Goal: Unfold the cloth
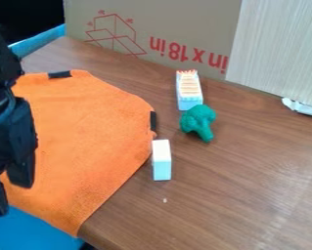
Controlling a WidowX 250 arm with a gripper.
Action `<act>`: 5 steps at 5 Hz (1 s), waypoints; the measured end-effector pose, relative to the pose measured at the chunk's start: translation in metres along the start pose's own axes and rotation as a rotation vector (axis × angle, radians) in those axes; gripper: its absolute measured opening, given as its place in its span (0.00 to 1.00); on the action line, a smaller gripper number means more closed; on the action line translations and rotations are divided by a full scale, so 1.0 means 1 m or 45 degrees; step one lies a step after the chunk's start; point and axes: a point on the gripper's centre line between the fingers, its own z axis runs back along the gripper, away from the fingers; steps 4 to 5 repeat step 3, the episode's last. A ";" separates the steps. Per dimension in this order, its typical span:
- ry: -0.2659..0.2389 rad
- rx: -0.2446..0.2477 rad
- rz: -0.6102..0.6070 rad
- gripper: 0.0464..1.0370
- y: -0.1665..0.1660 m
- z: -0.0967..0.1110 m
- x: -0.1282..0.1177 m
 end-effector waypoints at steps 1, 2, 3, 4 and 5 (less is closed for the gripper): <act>-0.026 -0.032 0.018 0.96 0.007 0.008 0.000; -0.098 -0.015 0.103 0.96 0.024 0.030 -0.009; -0.141 0.042 0.218 0.96 0.056 0.044 -0.030; -0.141 0.042 0.218 0.96 0.056 0.044 -0.030; -0.141 0.042 0.218 0.96 0.056 0.044 -0.030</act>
